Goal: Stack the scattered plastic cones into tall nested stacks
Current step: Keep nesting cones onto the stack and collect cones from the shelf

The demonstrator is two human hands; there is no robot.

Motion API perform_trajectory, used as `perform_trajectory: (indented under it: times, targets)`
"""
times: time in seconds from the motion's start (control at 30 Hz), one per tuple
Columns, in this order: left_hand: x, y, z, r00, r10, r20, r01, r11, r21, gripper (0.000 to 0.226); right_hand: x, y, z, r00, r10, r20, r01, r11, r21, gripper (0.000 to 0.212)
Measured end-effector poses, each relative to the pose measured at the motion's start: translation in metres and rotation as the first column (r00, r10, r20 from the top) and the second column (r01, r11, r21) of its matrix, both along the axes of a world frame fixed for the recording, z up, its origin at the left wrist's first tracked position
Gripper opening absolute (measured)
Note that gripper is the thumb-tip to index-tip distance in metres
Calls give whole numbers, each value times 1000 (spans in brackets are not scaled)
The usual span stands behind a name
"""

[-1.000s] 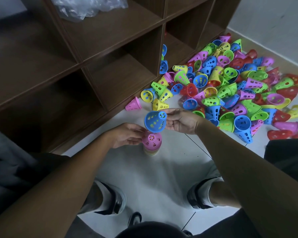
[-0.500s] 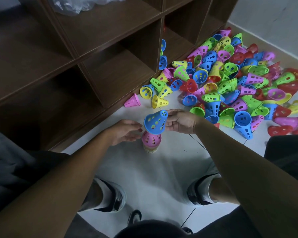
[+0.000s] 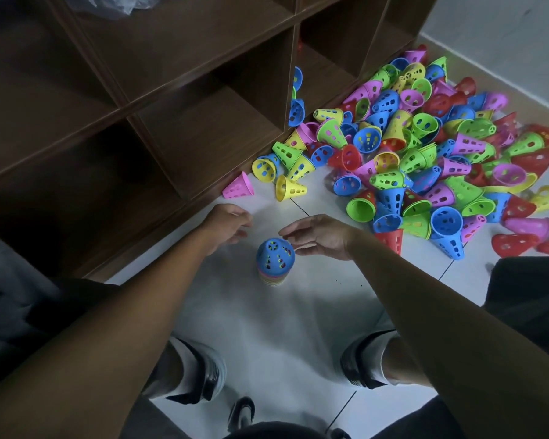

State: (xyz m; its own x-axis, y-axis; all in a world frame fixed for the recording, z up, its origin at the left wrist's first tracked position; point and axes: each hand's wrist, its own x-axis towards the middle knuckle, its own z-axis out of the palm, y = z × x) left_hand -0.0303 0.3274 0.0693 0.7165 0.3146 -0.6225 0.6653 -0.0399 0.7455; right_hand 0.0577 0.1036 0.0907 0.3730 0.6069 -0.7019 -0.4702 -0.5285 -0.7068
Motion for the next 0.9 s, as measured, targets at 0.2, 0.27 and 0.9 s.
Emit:
perform_trajectory:
  times: [0.2,0.27,0.9]
  targets:
    - [18,1,-23,989,-147,0,144,970,198,21,12,6,-15,980,-181,86,186,981,-47,26]
    - [24,3,-34,982,-190,-5,183,936,302,26,19,12,-24,963,-228,142,237,970,-47,27]
    - [63,15,-78,956,-291,30,206,742,639,63,65,60,-72,600,519,608,-159,823,-545,78]
